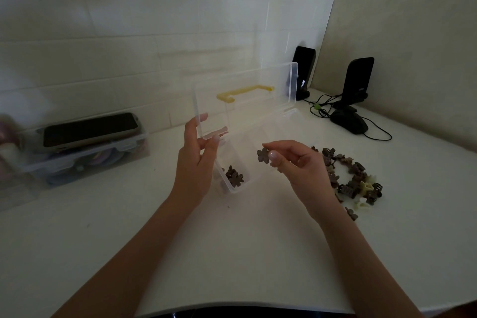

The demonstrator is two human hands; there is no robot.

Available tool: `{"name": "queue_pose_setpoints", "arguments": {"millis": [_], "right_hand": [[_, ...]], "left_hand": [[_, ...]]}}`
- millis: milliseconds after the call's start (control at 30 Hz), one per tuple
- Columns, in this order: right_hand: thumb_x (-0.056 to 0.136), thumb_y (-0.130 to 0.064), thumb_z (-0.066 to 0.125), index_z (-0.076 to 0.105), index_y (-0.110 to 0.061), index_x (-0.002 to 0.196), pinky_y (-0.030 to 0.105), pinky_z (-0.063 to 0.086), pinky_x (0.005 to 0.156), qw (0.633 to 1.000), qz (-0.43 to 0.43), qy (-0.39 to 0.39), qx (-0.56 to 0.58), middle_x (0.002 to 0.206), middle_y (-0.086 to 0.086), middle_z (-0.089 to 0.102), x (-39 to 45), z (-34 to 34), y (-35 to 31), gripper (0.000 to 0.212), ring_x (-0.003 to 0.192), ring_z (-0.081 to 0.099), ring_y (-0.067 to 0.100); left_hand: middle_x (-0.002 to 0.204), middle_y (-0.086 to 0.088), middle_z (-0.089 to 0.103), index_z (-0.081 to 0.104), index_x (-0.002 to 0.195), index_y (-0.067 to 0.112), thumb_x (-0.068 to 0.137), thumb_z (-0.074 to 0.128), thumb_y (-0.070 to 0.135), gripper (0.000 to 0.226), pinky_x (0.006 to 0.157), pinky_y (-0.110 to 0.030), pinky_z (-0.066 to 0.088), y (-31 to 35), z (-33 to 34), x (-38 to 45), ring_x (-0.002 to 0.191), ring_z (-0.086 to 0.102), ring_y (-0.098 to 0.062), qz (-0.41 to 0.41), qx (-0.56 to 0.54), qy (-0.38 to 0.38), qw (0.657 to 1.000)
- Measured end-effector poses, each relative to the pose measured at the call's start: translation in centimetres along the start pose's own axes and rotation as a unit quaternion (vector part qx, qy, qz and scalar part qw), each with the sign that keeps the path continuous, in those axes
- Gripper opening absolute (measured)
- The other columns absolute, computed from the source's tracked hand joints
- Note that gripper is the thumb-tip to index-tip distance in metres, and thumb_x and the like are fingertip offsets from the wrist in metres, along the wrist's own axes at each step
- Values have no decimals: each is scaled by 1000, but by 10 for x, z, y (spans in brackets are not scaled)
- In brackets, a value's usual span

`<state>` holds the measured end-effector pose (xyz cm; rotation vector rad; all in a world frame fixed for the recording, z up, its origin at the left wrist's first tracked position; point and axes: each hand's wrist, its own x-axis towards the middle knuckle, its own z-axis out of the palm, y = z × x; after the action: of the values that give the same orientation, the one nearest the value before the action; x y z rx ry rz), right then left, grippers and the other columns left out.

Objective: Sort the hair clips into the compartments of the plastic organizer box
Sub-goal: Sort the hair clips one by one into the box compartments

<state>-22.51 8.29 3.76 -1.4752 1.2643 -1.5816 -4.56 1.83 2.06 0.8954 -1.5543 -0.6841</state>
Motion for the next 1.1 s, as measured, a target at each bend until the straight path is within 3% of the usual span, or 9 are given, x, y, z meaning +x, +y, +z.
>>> {"name": "queue_pose_setpoints", "arguments": {"millis": [267, 433, 500, 567, 667, 800, 867, 1000, 1100], "right_hand": [[84, -5, 65, 73, -19, 93, 13, 46, 67, 1000, -14, -4, -11, 82, -6, 74, -2, 3, -1, 19, 72, 63, 0], [82, -9, 69, 72, -24, 89, 38, 43, 63, 999, -43, -2, -14, 85, -5, 75, -5, 15, 0, 17, 84, 65, 30], [82, -12, 68, 71, -20, 90, 48, 44, 59, 998, -55, -6, -21, 85, -4, 75, -5, 19, 1, 12, 83, 66, 32], [83, -11, 68, 69, -15, 89, 51, 43, 56, 997, -62, -6, -36, 85, -5, 75, -5, 20, 2, 7, 83, 68, 30], [85, -9, 66, 69, -12, 87, 41, 37, 50, 996, -65, -13, -54, 83, -5, 75, -5, 21, 3, 4, 81, 70, 22], [85, -9, 66, 69, -11, 86, 8, 34, 55, 995, -76, -22, -66, 83, -2, 75, -7, 24, 5, 4, 79, 68, 14], [84, -7, 67, 69, -10, 85, 5, 36, 57, 995, -78, -17, -64, 84, -2, 74, -7, 25, 5, 4, 77, 67, 11], [83, -5, 68, 71, -10, 85, 3, 37, 59, 993, -83, -15, -77, 90, -5, 74, -7, 26, 6, 6, 78, 67, 5], [83, -11, 69, 72, -17, 83, 5, 37, 62, 991, -81, -12, -105, 93, -11, 74, -6, 25, 8, 7, 80, 63, 3]], "left_hand": [[105, 18, 66, 38, 128, 24, 99, 45, 15, 31, 83, -44, 55, 2, 1, 1, 89, 66, 3, -5, 7, -2, 1000], [107, 17, 66, 37, 130, 22, 100, 45, 18, 32, 79, -40, 56, 1, 1, 0, 83, 67, -2, 5, 17, -1, 1000], [107, 15, 66, 38, 130, 22, 99, 45, 18, 32, 78, -37, 56, 1, 1, 0, 80, 67, -6, 5, 17, 2, 1000], [109, 10, 67, 38, 131, 20, 99, 45, 17, 32, 78, -32, 55, 2, 1, 0, 80, 66, 0, 2, 17, 2, 1000], [108, 13, 67, 38, 131, 21, 99, 45, 17, 32, 76, -34, 56, 2, 1, 0, 78, 67, -3, 2, 20, 3, 1000], [93, 20, 67, 38, 128, 29, 99, 45, 24, 31, 76, -47, 55, -1, 2, 1, 80, 67, -20, 1, 31, 5, 999], [94, 21, 67, 38, 128, 29, 99, 46, 23, 31, 75, -48, 54, 0, 2, 1, 80, 66, -24, -2, 32, 5, 999], [108, 12, 67, 37, 131, 25, 99, 45, 25, 33, 74, -47, 55, 0, 1, 1, 86, 68, -12, 1, 28, 4, 1000], [106, 12, 67, 37, 131, 25, 99, 45, 24, 33, 72, -45, 54, -1, 1, 0, 80, 66, -28, 3, 33, 5, 999]]}}
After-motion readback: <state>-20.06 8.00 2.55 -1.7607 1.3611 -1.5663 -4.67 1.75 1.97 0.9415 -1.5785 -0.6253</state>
